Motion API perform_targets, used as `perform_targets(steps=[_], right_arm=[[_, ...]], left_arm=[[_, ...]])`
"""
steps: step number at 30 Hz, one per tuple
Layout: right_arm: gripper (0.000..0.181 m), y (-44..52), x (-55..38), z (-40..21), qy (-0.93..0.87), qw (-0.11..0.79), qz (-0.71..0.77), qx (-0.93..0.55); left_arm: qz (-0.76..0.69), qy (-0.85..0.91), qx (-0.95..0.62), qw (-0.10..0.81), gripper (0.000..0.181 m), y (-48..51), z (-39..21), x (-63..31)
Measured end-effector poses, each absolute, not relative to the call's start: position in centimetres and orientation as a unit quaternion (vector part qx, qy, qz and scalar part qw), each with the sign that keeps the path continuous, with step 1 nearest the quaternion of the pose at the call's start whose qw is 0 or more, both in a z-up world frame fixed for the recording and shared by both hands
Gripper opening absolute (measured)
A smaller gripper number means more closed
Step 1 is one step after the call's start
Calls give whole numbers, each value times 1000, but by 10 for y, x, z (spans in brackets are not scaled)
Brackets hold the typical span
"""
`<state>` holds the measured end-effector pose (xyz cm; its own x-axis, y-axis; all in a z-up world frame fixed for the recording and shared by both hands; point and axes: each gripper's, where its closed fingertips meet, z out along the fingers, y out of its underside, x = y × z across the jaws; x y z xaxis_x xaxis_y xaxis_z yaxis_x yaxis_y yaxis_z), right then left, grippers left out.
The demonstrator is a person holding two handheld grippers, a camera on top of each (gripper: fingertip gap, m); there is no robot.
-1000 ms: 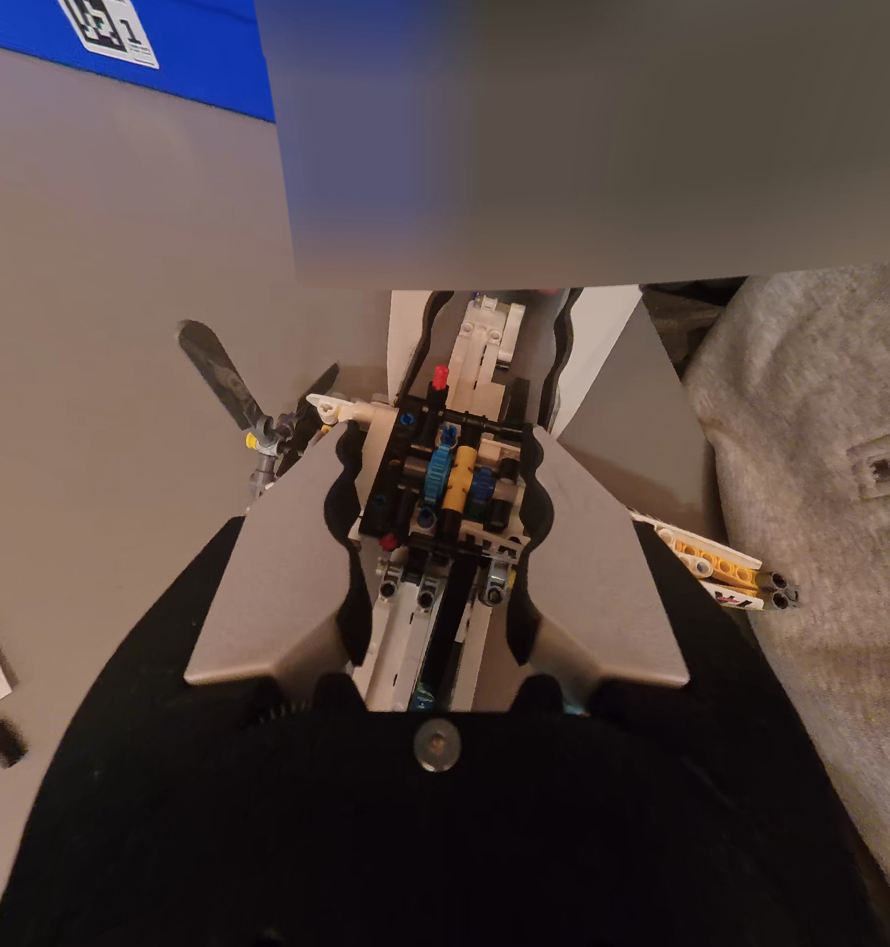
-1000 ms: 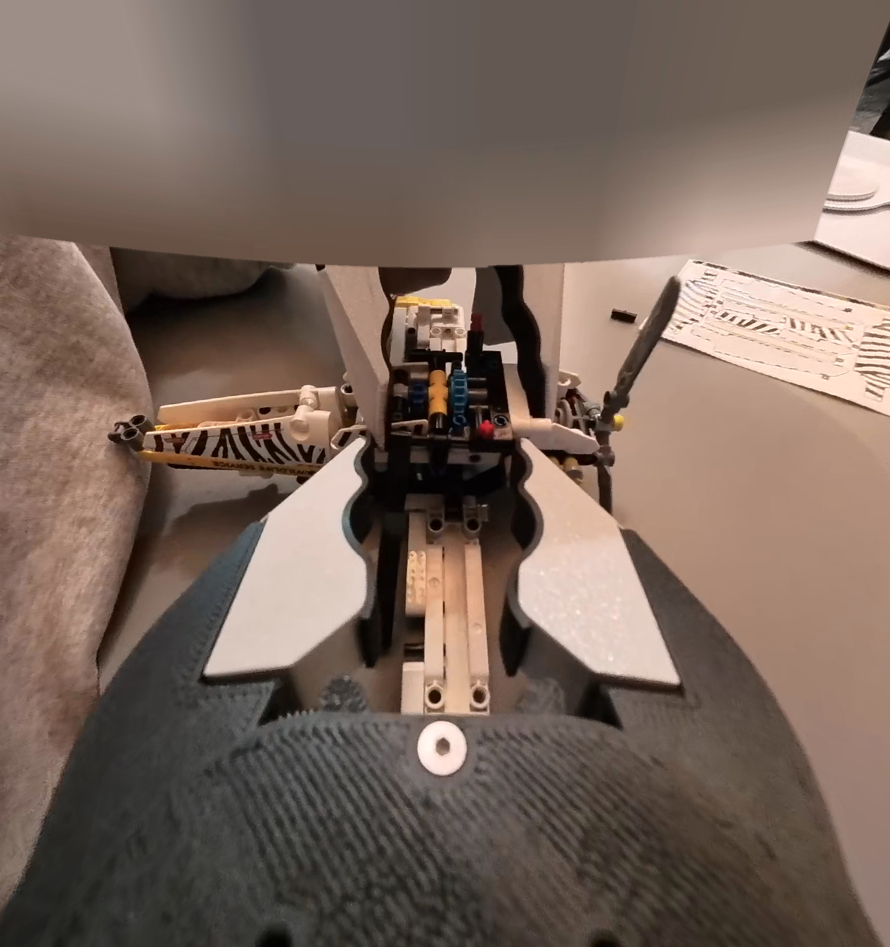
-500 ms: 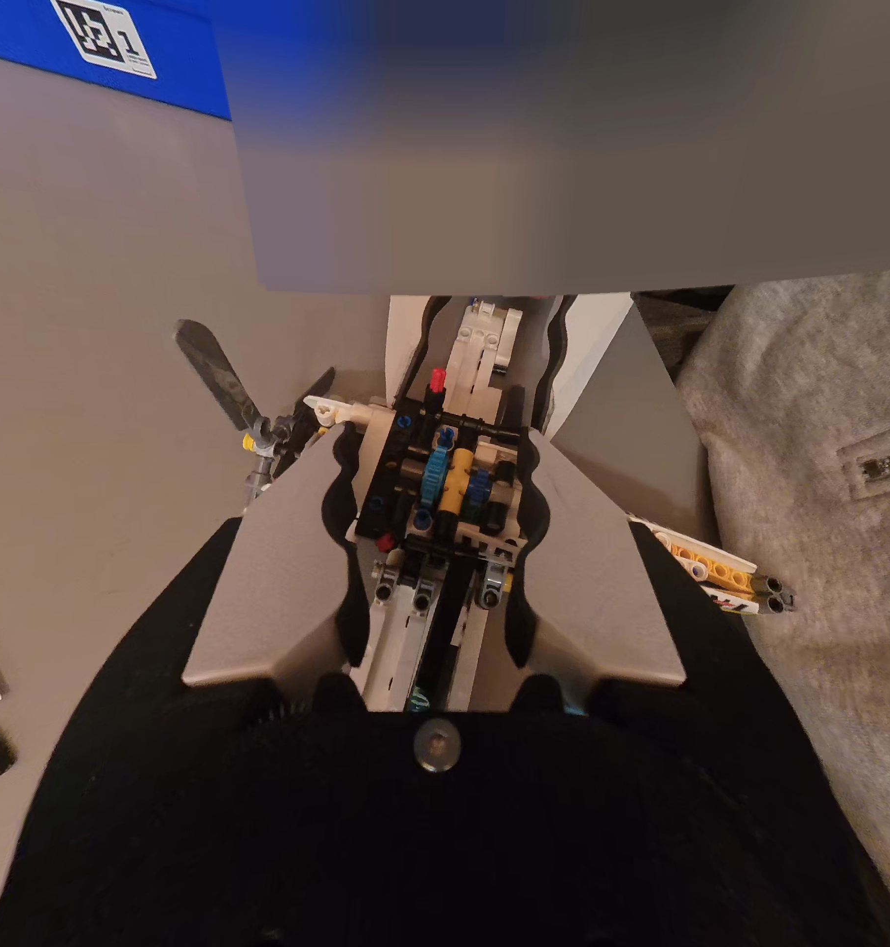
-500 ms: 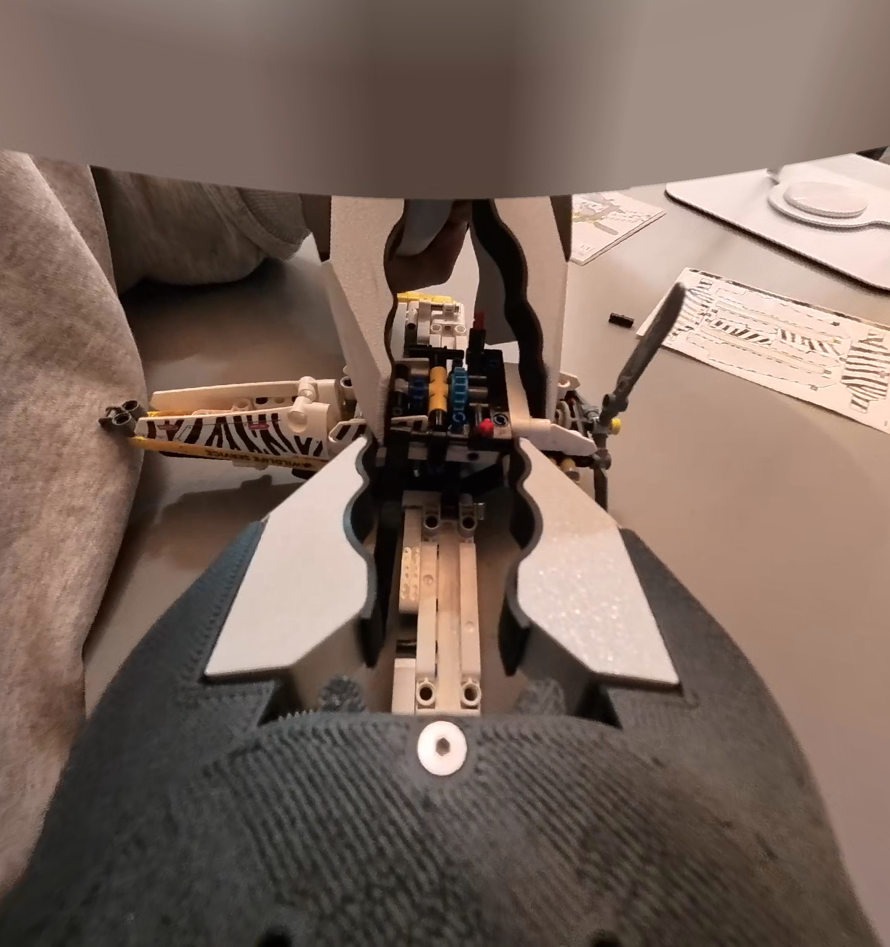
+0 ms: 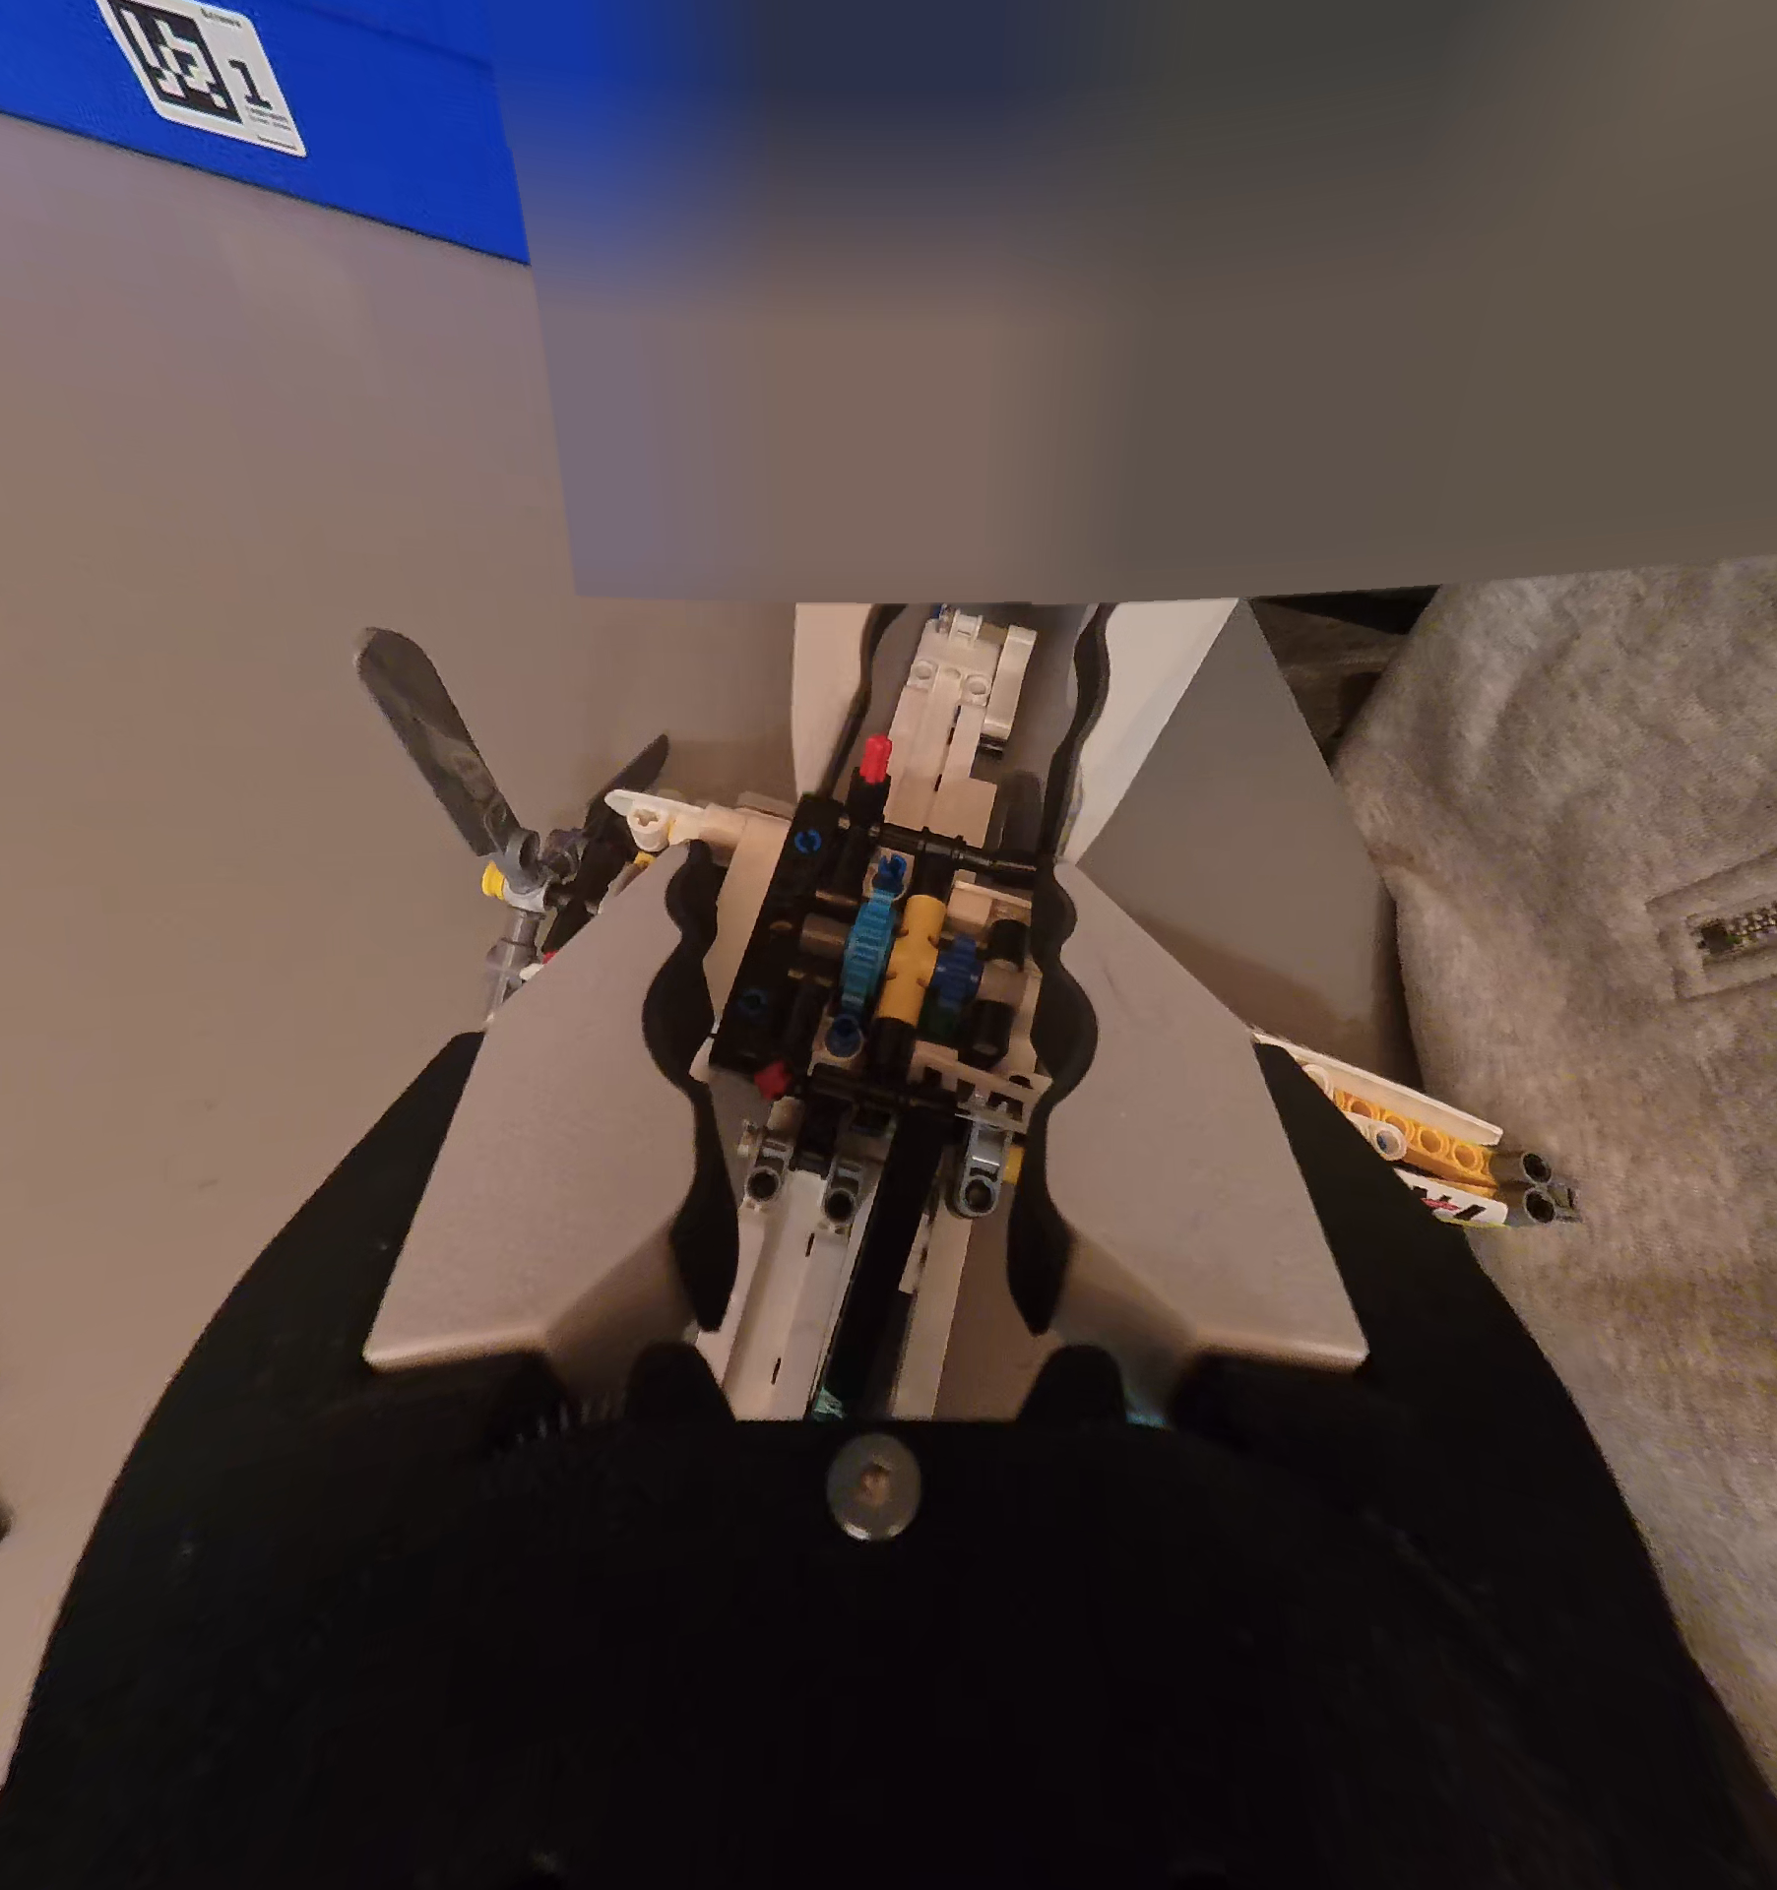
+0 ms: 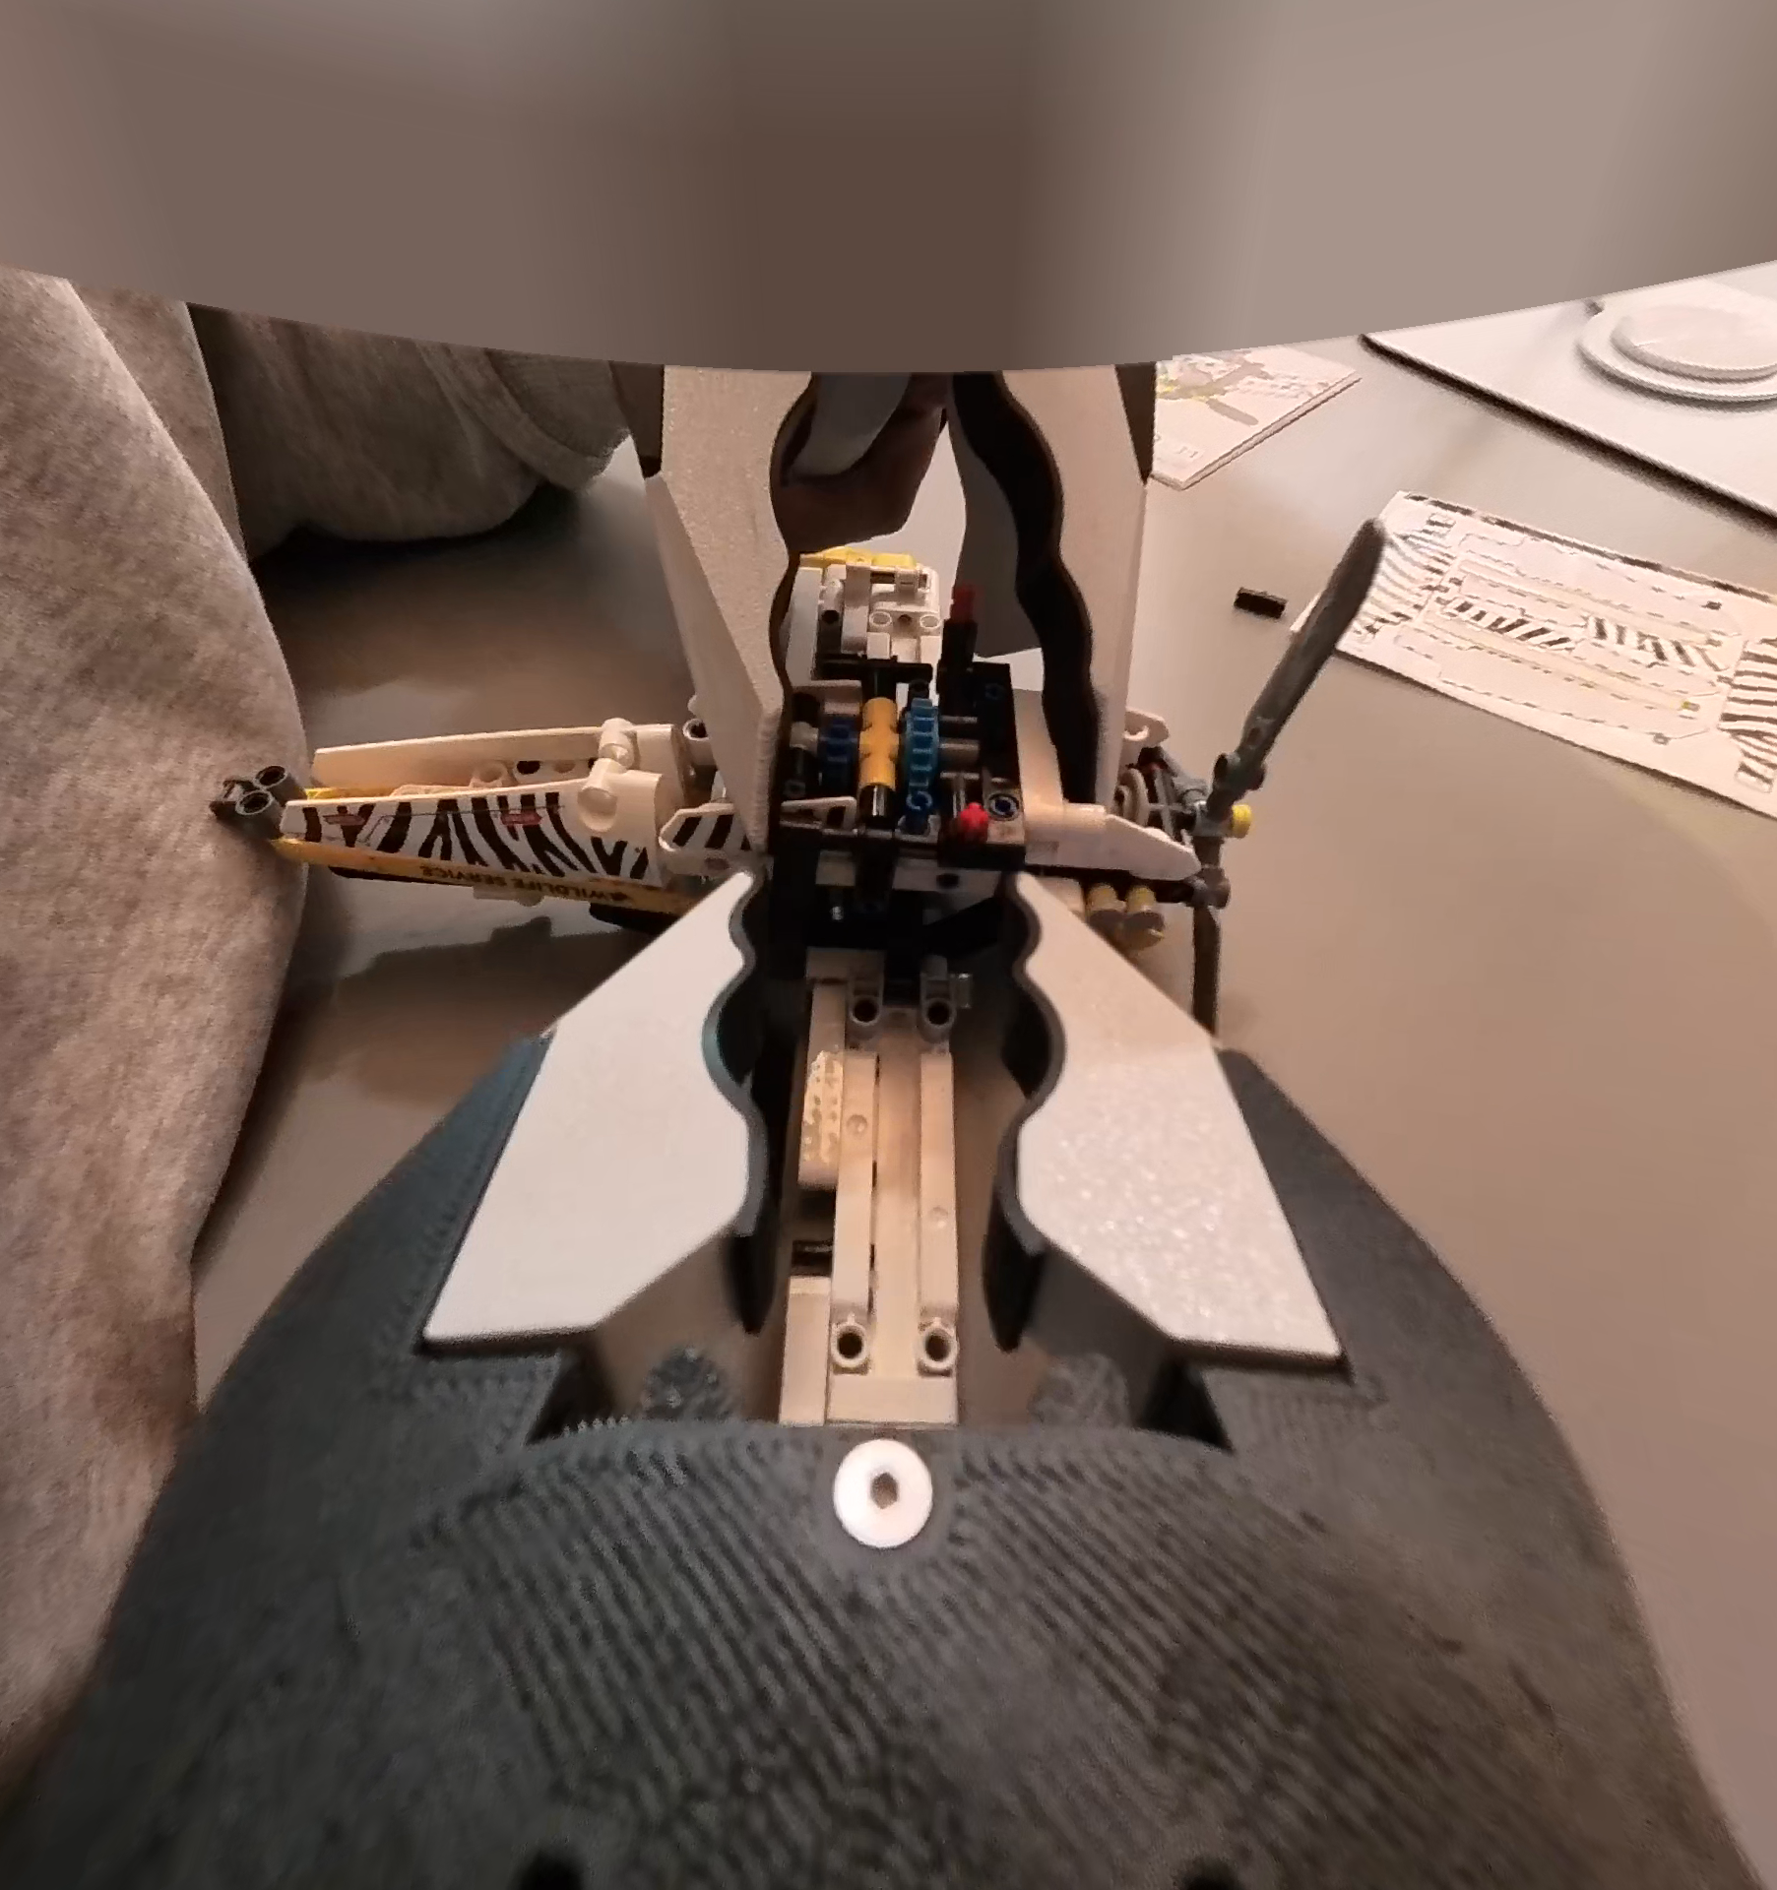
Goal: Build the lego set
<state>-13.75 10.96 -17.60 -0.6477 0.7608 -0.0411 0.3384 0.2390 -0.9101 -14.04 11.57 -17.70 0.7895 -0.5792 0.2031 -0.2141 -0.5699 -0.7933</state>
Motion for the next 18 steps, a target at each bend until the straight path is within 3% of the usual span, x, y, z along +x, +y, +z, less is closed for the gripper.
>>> perform_targets(steps=[11, 18], right_arm=[[39, 108, -137, -176, -760, 206, 500, -360], [21, 101, -133, -177, -763, 181, 509, -356]], left_arm=[[-229, 232, -855, 403, 62, 115, -177, -141], [-232, 226, -859, 396, 63, 114, -178, -141]])
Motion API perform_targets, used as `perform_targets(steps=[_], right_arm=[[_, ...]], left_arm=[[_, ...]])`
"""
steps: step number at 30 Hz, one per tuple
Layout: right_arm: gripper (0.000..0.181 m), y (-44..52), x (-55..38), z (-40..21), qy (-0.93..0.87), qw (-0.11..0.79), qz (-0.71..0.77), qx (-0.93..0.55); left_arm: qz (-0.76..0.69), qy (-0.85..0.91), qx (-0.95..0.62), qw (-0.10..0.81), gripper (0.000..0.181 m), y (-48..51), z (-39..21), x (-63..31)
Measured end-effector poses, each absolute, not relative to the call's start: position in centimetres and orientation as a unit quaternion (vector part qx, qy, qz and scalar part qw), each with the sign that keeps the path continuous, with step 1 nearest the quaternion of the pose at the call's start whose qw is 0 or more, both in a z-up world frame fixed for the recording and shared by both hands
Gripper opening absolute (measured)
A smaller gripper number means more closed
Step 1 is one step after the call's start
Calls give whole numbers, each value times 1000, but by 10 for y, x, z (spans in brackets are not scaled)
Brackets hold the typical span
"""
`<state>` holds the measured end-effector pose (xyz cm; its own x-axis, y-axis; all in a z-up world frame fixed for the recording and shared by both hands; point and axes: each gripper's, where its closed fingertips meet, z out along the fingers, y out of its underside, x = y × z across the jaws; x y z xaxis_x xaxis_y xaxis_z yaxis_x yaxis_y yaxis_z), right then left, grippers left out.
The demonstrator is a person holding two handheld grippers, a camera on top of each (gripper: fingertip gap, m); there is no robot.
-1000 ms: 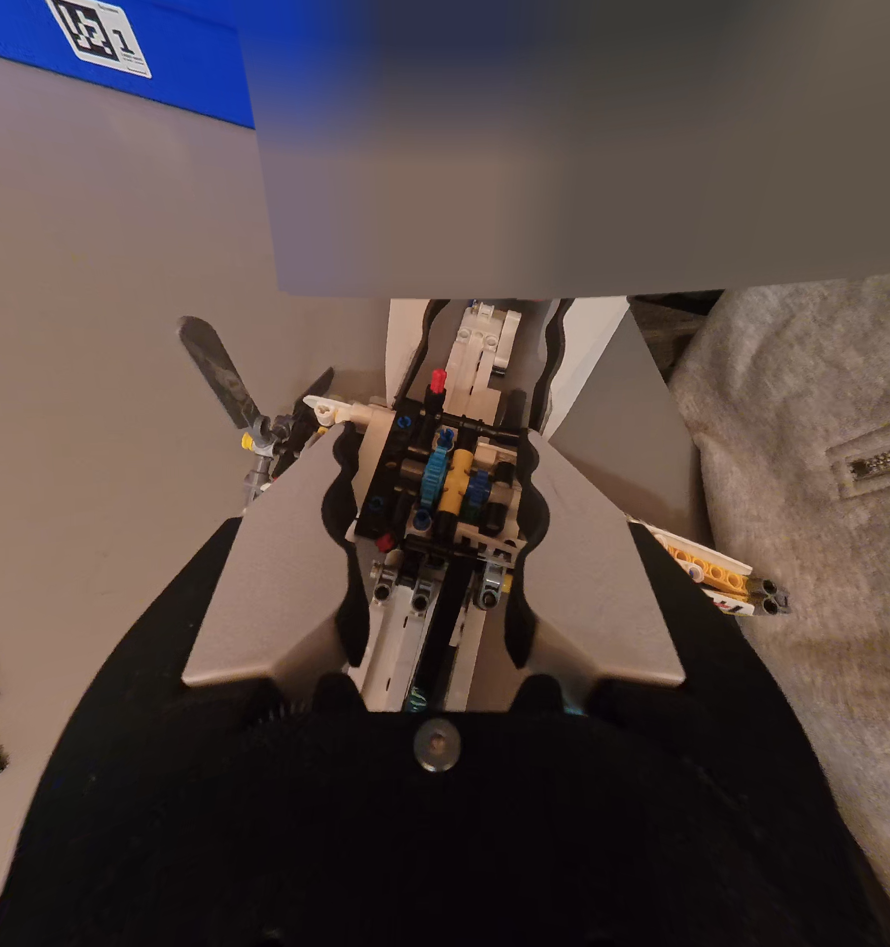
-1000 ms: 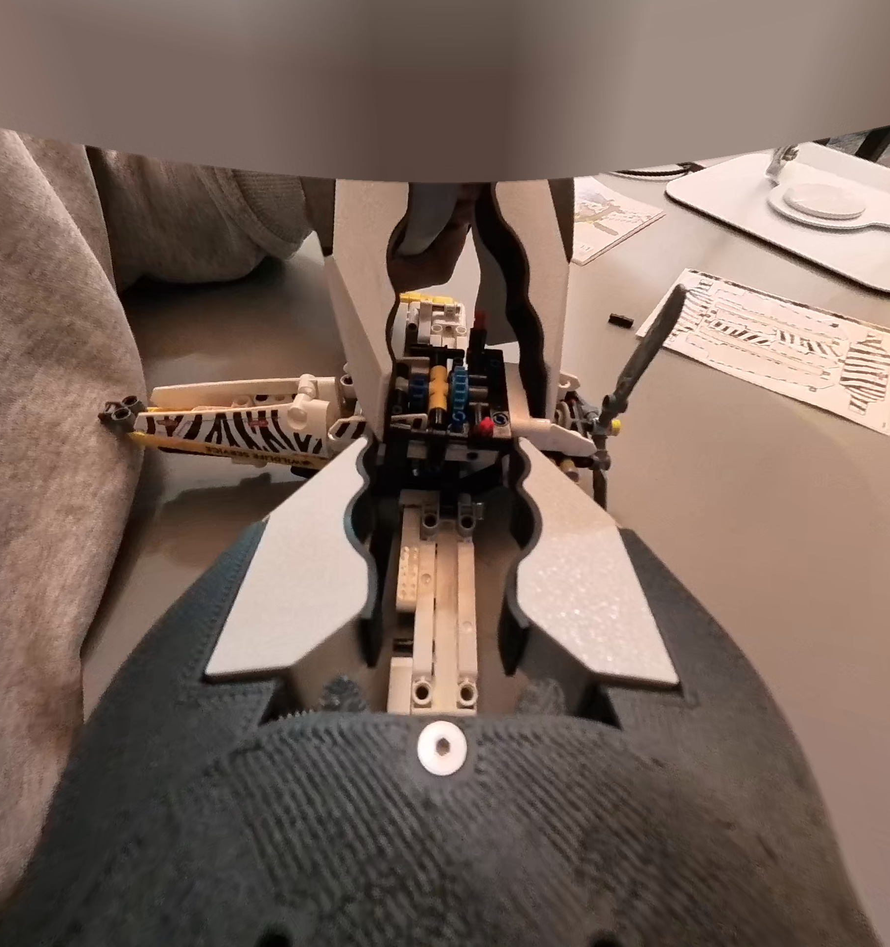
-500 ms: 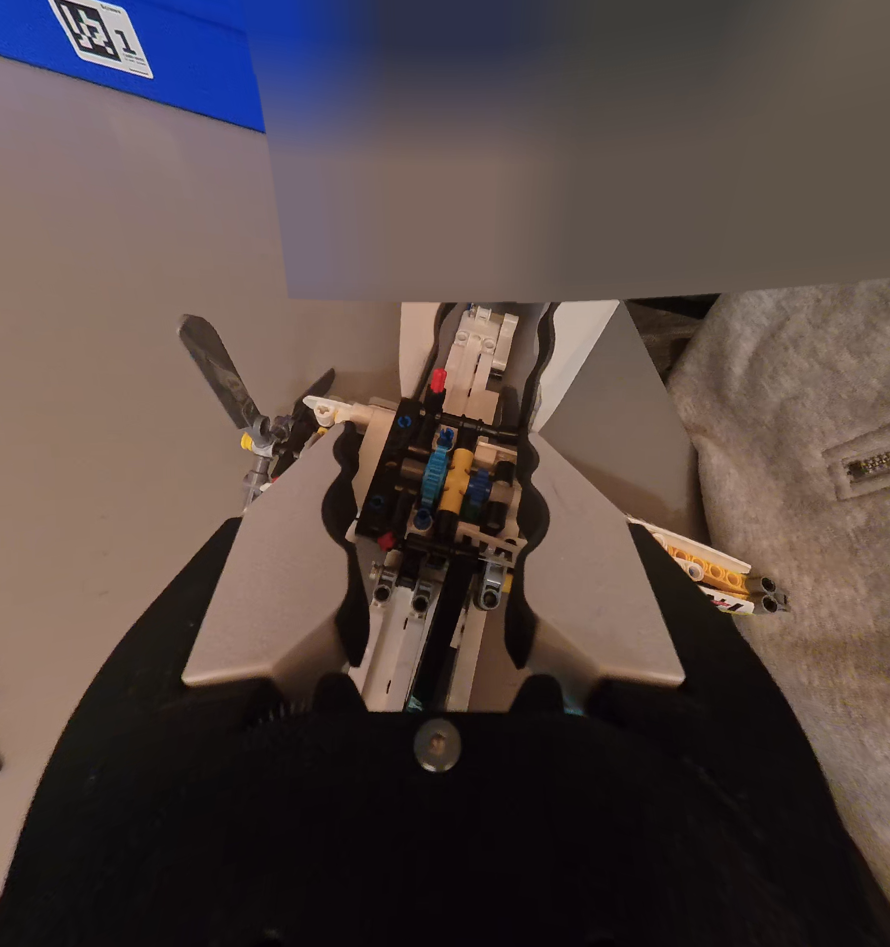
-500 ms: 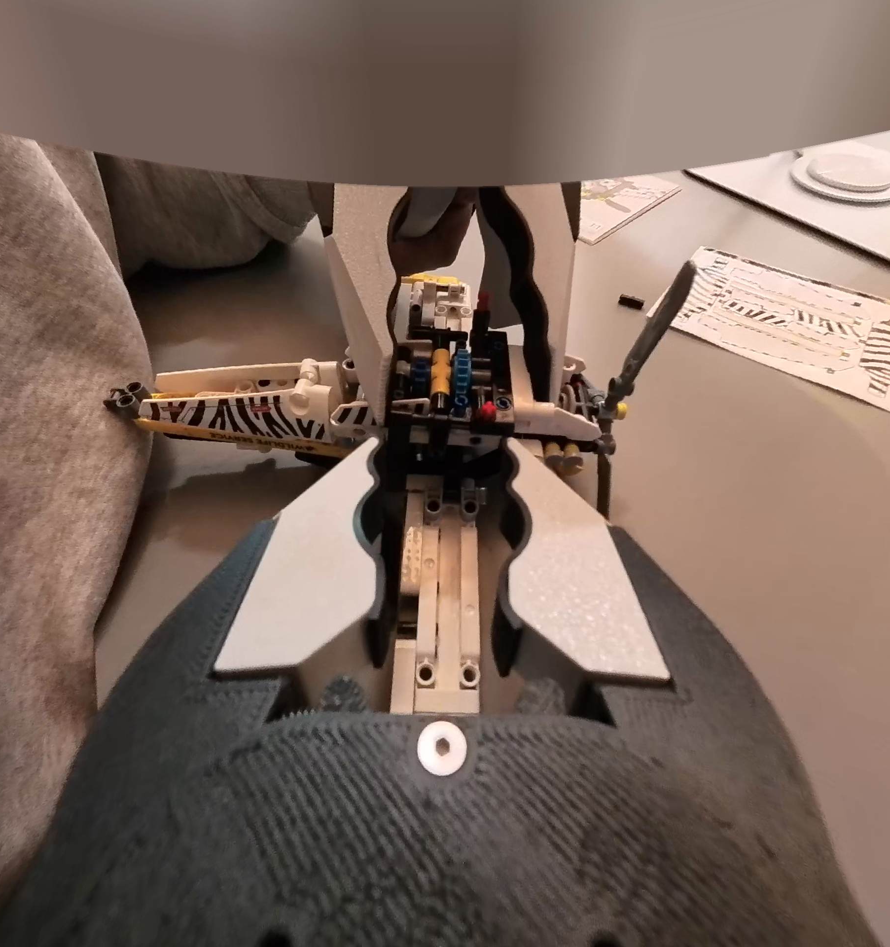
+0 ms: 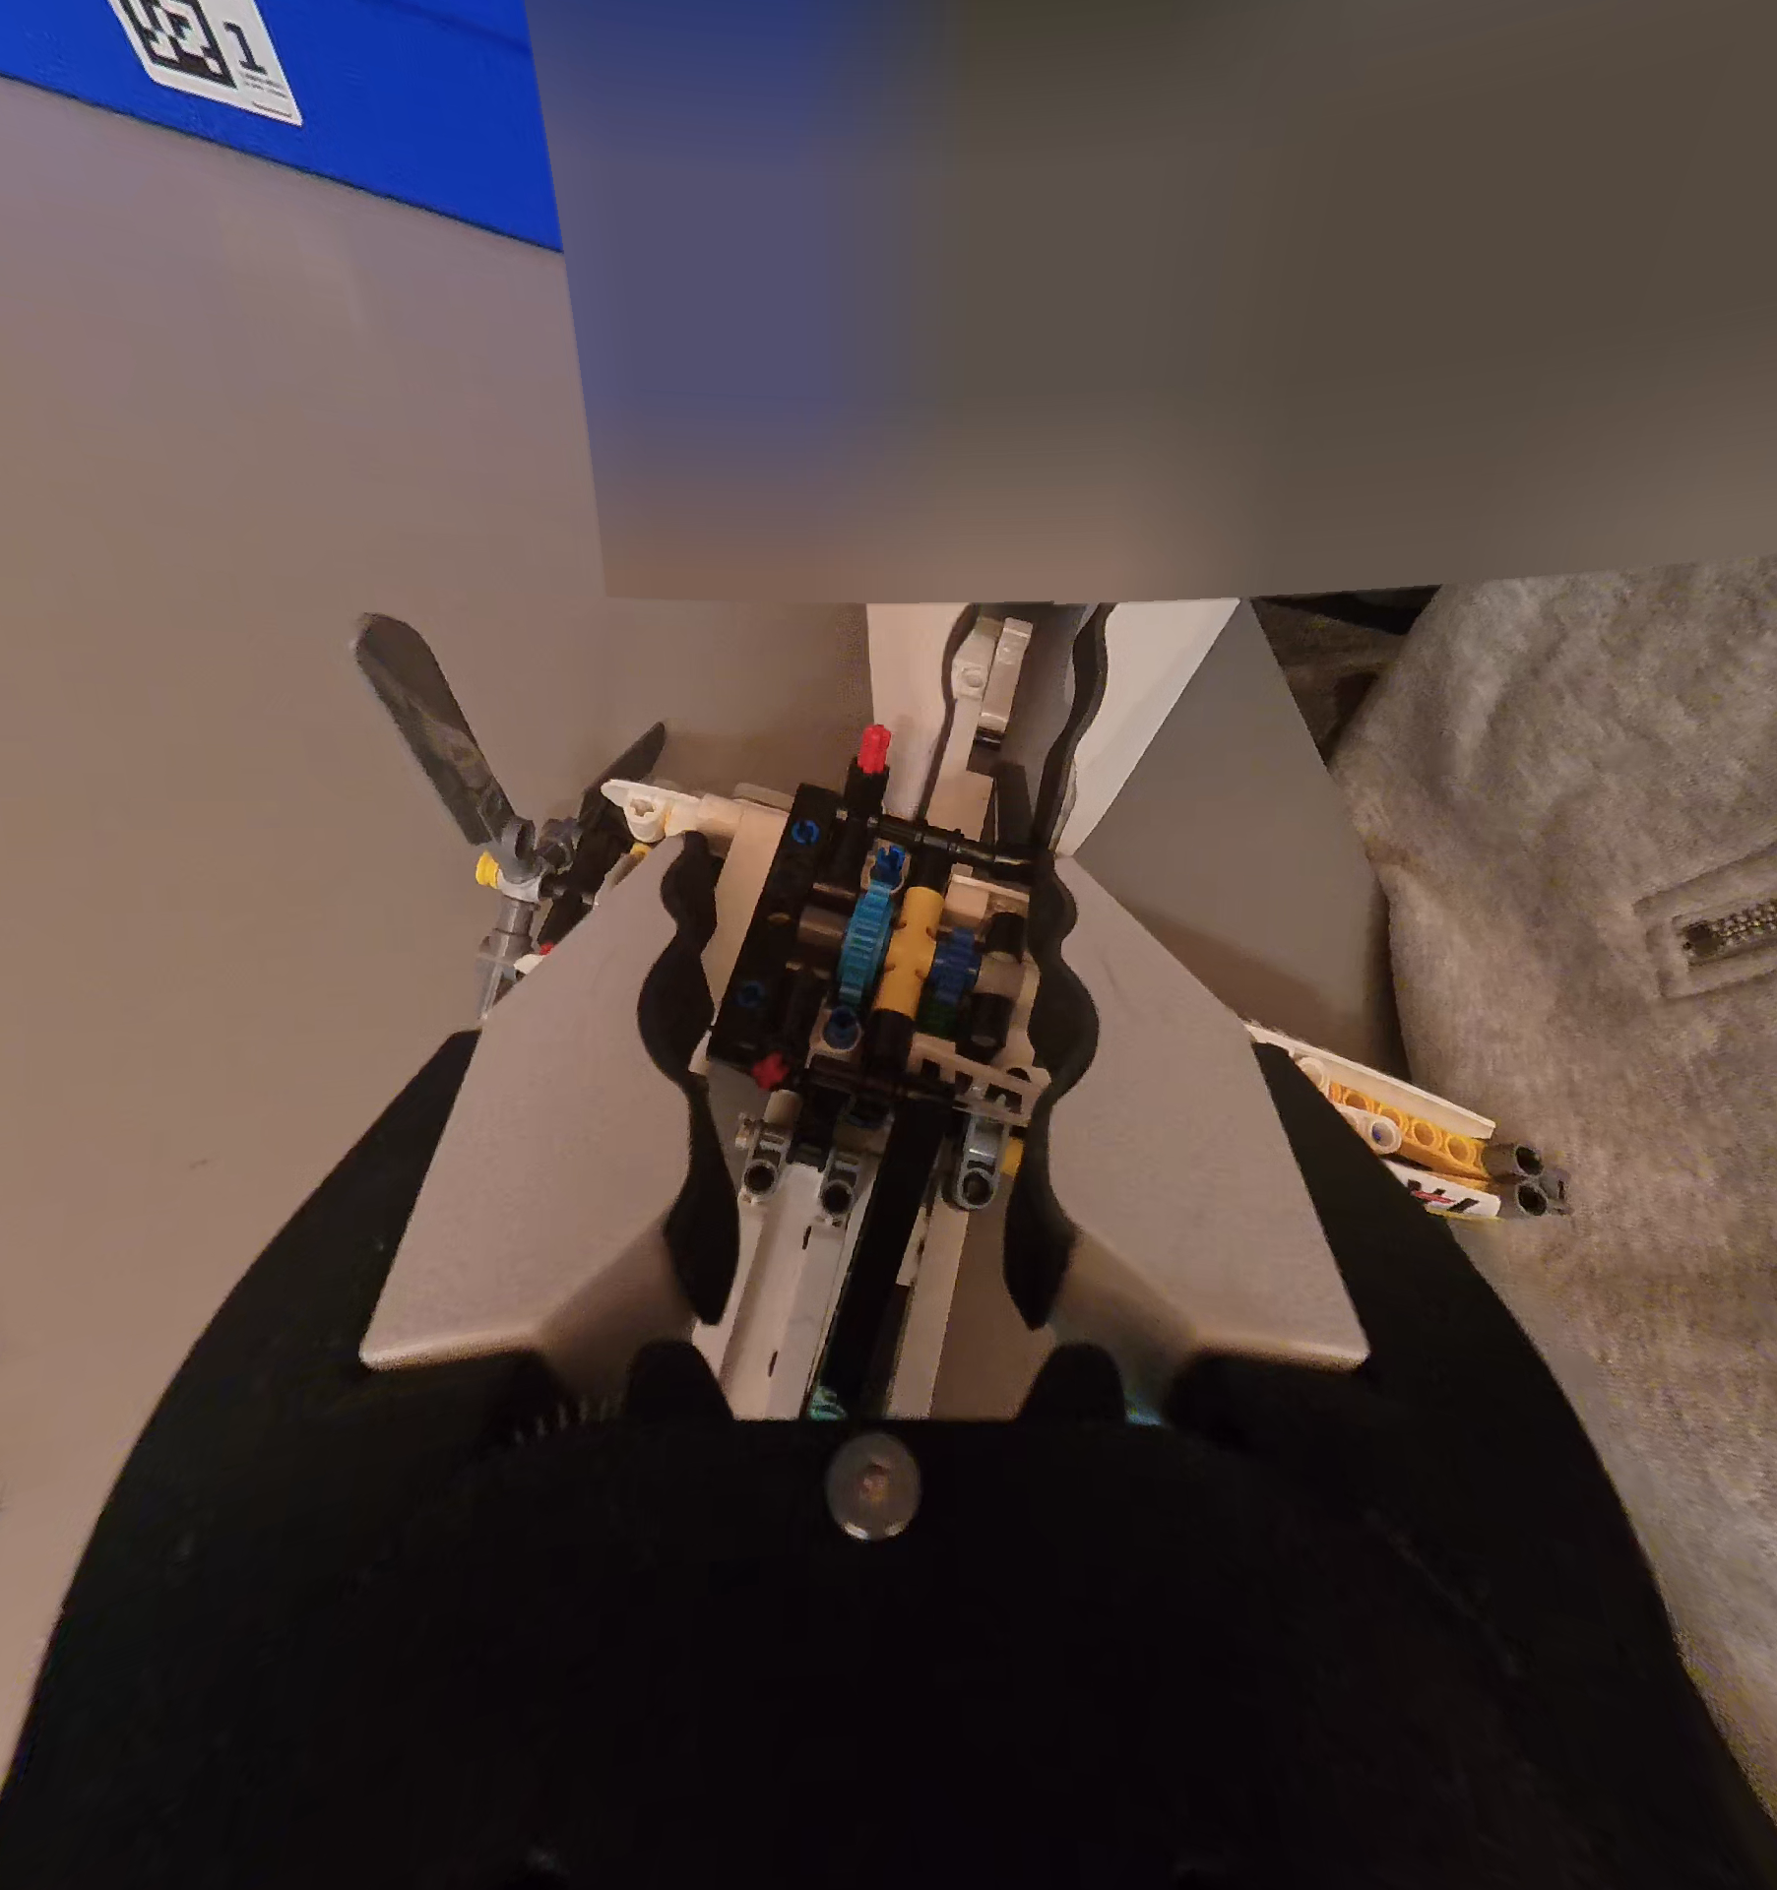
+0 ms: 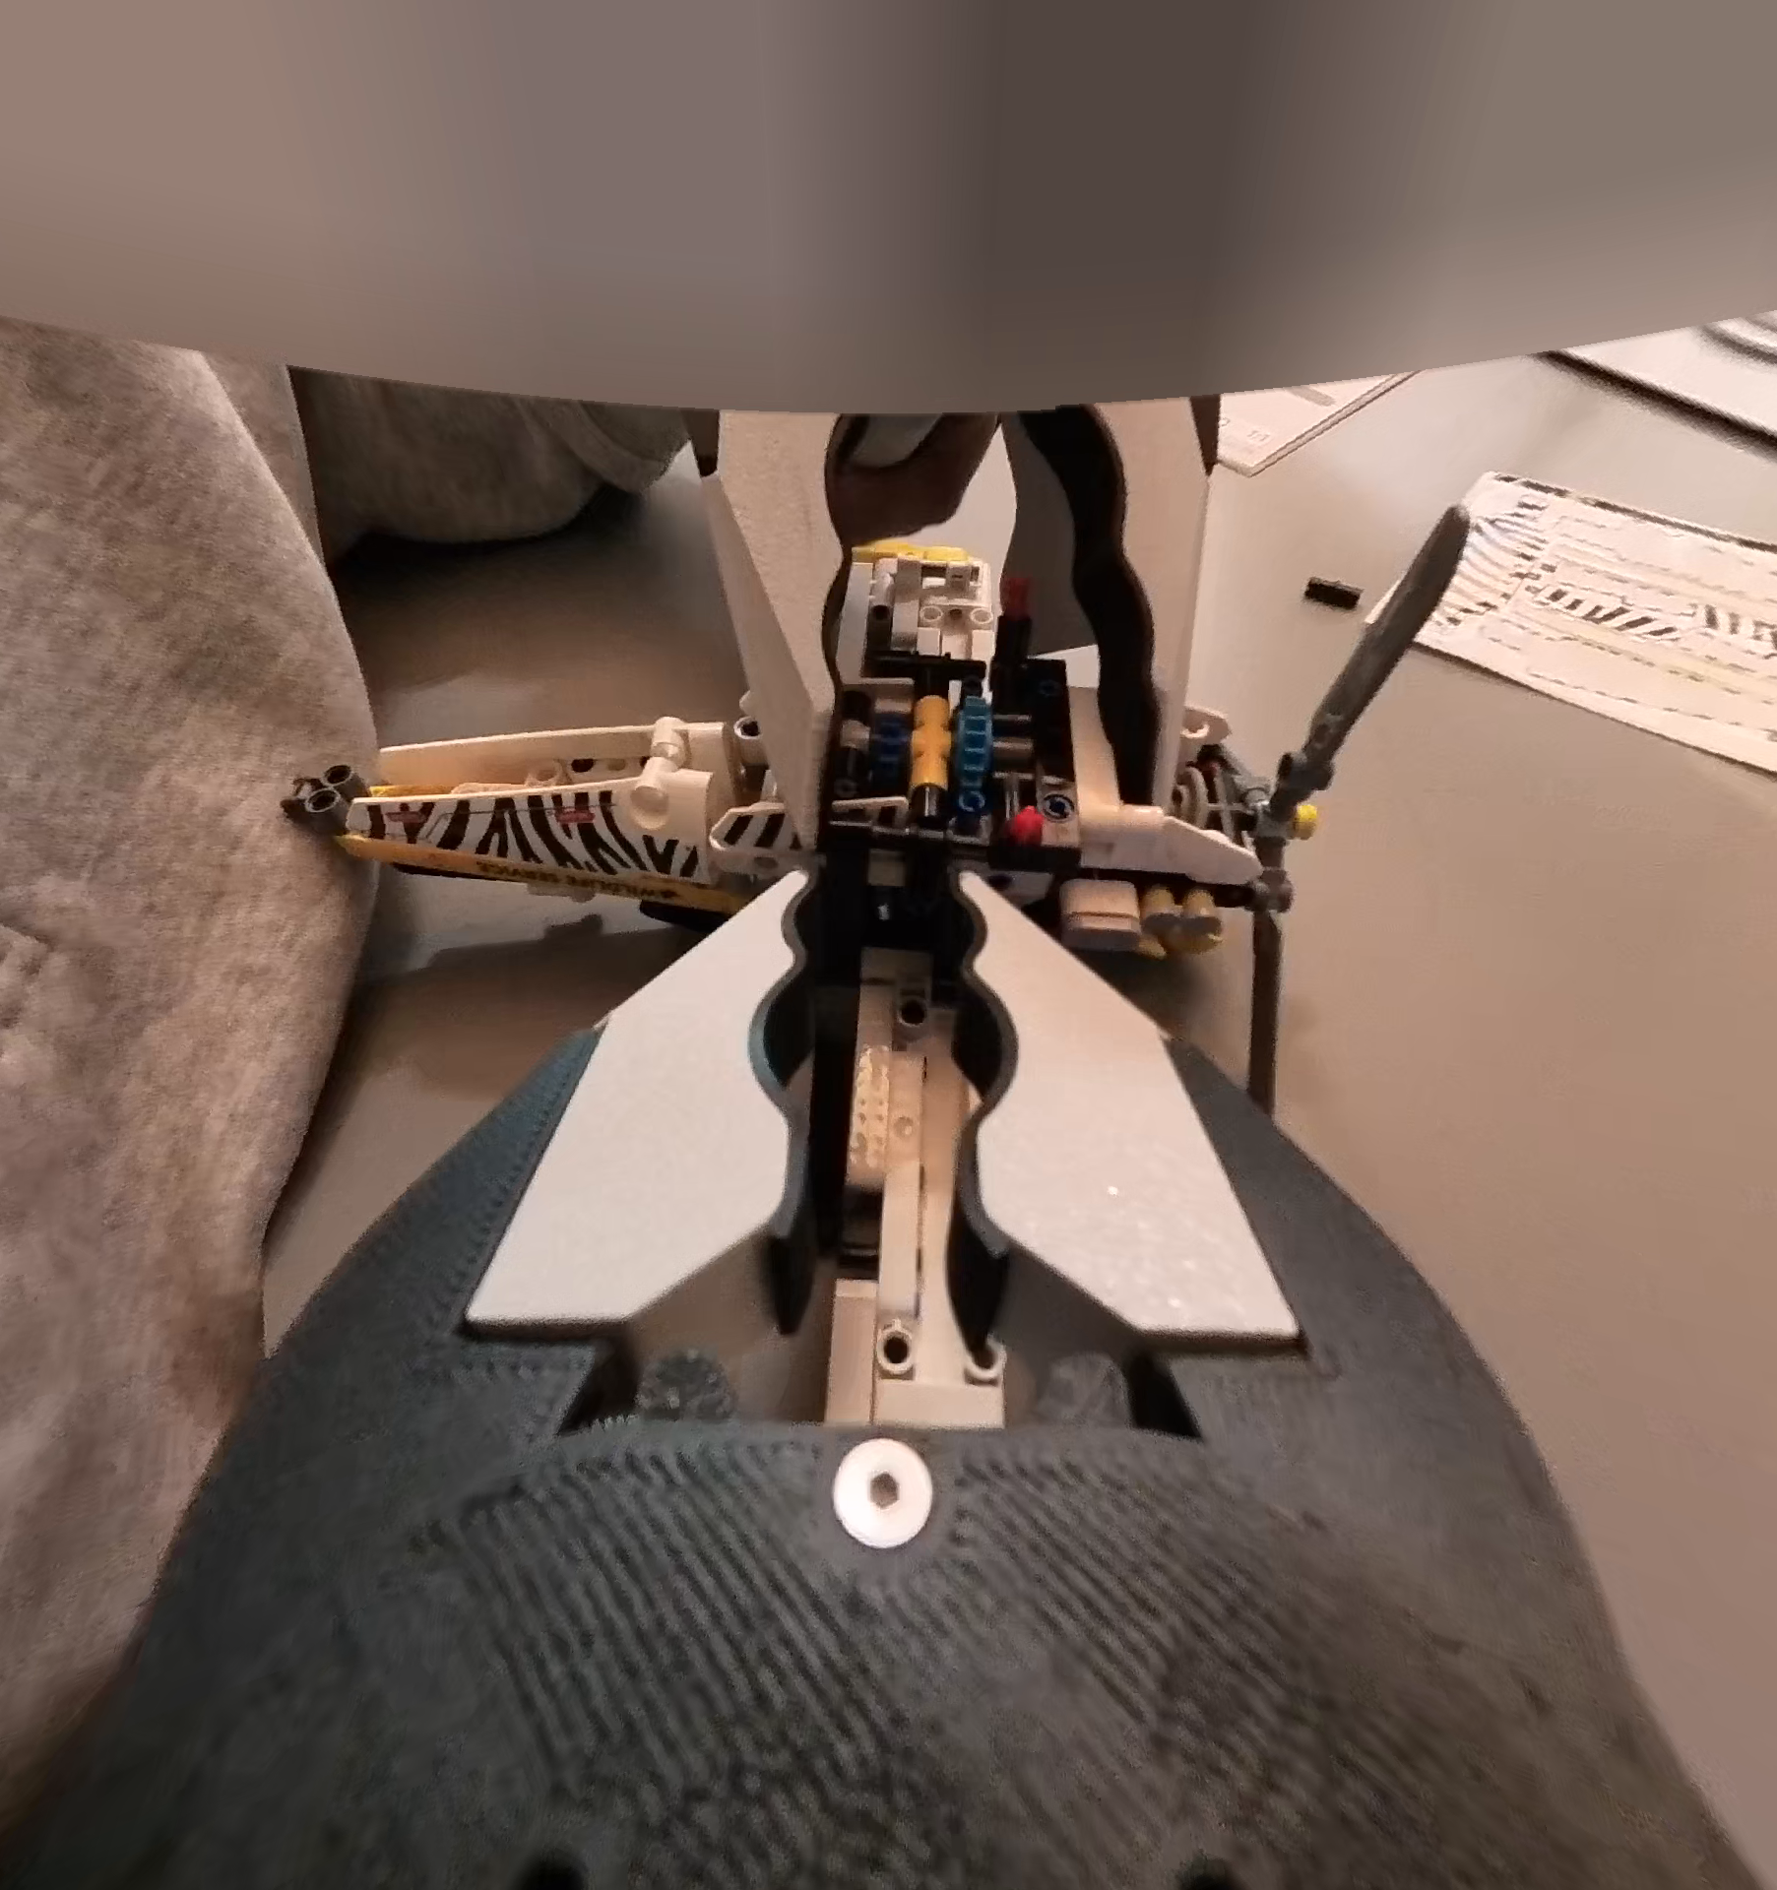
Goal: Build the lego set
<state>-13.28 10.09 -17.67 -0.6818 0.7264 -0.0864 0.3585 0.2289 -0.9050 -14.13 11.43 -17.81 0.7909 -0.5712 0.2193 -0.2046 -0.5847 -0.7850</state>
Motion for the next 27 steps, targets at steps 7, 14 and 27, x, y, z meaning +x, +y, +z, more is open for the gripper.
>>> perform_targets(steps=[7, 14, 27], right_arm=[[19, 103, -135, -177, -741, 213, 495, -401], [7, 102, -132, -176, -736, 281, 464, -405], [6, 105, -132, -177, -726, 263, 471, -426]], left_arm=[[-225, 222, -864, 392, 63, 115, -178, -145], [-215, 221, -864, 399, 64, 117, -177, -145], [-201, 231, -860, 409, 67, 117, -178, -145]])
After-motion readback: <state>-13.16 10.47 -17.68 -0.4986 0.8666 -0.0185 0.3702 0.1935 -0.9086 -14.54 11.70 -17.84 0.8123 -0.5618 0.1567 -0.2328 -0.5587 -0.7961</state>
